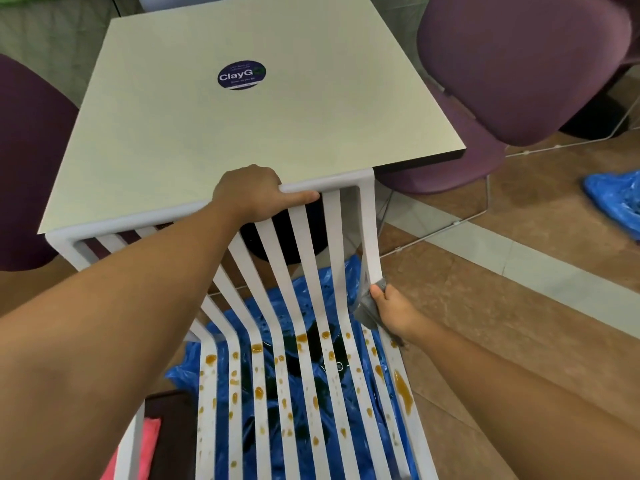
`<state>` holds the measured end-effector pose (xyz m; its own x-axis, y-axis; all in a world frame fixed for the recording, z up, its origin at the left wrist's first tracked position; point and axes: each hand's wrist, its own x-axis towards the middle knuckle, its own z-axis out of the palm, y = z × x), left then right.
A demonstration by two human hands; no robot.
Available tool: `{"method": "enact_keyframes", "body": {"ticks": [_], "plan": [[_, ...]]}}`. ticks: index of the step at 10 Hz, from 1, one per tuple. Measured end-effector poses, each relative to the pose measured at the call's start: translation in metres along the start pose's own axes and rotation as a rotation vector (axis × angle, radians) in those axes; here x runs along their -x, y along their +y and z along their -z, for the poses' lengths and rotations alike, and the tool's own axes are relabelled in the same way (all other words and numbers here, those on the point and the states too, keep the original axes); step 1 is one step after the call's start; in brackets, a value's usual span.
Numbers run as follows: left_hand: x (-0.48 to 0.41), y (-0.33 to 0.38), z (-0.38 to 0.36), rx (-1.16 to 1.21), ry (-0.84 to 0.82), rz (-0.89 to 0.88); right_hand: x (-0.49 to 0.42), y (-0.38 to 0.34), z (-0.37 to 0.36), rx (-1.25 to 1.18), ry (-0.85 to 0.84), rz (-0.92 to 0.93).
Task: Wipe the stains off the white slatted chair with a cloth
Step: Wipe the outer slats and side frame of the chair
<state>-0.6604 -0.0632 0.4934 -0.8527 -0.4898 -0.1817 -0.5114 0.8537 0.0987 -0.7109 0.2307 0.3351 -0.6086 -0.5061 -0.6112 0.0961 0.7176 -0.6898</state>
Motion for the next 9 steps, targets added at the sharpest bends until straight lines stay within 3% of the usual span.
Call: {"method": "enact_keyframes", "body": {"ticks": [4, 6, 8, 9], "plan": [[0.015, 0.008, 0.001, -0.076, 0.051, 0.062, 0.086, 0.063, -0.018, -0.016, -0.098, -0.144], [0.020, 0.011, -0.003, -0.100, 0.085, 0.093, 0.074, 0.063, -0.018, 0.069, -0.130, -0.191], [0.026, 0.015, -0.006, -0.093, 0.118, 0.143, 0.033, 0.058, -0.024, 0.068, -0.070, -0.233], [0.028, 0.016, -0.005, -0.072, 0.110, 0.149, 0.044, 0.069, -0.036, -0.069, 0.024, -0.314]]}}
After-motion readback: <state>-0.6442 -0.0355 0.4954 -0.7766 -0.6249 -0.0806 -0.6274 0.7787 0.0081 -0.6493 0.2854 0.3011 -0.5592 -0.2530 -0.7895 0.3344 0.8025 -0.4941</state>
